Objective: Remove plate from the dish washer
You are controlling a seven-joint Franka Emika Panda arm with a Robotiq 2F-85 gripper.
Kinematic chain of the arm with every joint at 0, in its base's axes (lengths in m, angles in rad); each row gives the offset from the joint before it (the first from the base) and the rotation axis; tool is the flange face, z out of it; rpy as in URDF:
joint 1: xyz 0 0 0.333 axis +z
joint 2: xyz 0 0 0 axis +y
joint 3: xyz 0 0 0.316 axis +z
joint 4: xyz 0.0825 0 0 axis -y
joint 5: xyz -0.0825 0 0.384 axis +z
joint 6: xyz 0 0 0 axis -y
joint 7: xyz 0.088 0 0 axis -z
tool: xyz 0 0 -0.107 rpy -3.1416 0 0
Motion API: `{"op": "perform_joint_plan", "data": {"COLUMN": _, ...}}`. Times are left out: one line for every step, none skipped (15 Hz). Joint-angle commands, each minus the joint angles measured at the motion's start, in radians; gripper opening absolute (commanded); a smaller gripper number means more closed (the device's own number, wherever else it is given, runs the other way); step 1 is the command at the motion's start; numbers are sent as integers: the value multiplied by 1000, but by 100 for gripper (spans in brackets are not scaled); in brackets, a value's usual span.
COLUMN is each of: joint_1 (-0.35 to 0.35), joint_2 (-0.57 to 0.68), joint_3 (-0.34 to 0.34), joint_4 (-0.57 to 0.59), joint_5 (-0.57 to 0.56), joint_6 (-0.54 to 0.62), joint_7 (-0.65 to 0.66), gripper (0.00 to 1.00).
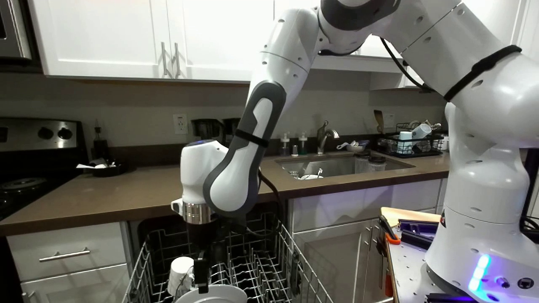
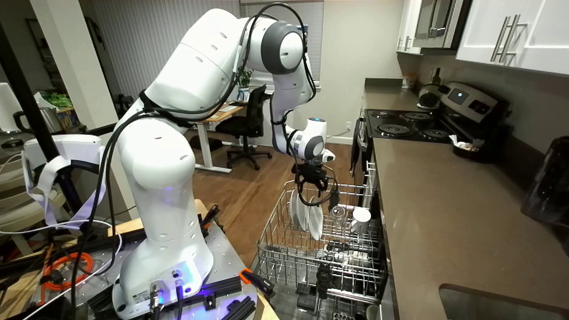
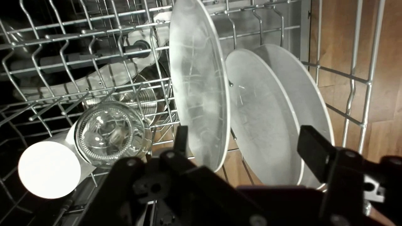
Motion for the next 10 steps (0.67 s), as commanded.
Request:
{"op": "perform_joint_plan", "data": {"joint_1": -36, "joint_2": 67, "joint_3": 24, "joint_4": 63, "joint_5": 29, "joint_6": -4, "joint_7": -79, "gripper": 88}}
{"op": "perform_joint_plan", "data": {"joint_1": -41, "joint_2": 82, "joint_3": 27, "joint_4": 76, "joint_5": 28, "joint_6": -3, "joint_7": -89, "gripper": 86}}
{"op": "perform_joint_plan", "data": {"joint_1": -46, "joint_2": 96, "joint_3": 29, "joint_4": 90, "joint_5": 28, "joint_6": -6, "joint_7": -97, "gripper": 77}}
{"op": "perform_joint_plan", "data": {"joint_1": -51, "joint_2": 110, "joint_3": 32, "joint_4": 102, "joint_5": 28, "joint_6": -7, "joint_7": -105, "gripper": 71}}
{"op": "perform_joint_plan", "data": {"joint_1": -57, "joint_2": 122, "joint_3": 35, "joint_4": 113, "joint_5": 29, "joint_6": -7, "joint_7": -112, "gripper": 68}}
{"op": "perform_joint_plan", "data": {"joint_1": -64, "joint_2": 136, "joint_3": 41, "joint_4": 125, "joint_5": 29, "joint_6": -6, "joint_7": -123, "gripper": 59}}
{"op": "perform_joint_plan", "data": {"joint_1": -69, "joint_2": 147, "joint_3": 45, "joint_4": 135, "joint_5": 30, "joint_6": -8, "joint_7": -128, "gripper": 61}}
{"op": "perform_joint_plan", "data": {"joint_1": -75, "joint_2": 157, "joint_3": 50, "joint_4": 144, "joint_5": 30, "joint_6": -8, "joint_7": -135, "gripper": 55}}
{"op": "perform_joint_plan", "data": {"joint_1": -81, "joint_2": 168, "joint_3": 54, "joint_4": 153, "joint_5": 30, "joint_6": -9, "joint_7": -141, "gripper": 51}}
{"op": "perform_joint_plan", "data": {"joint_1": -88, "joint_2": 177, "joint_3": 59, "joint_4": 160, "joint_5": 31, "joint_6": -9, "joint_7": -147, "gripper": 47}}
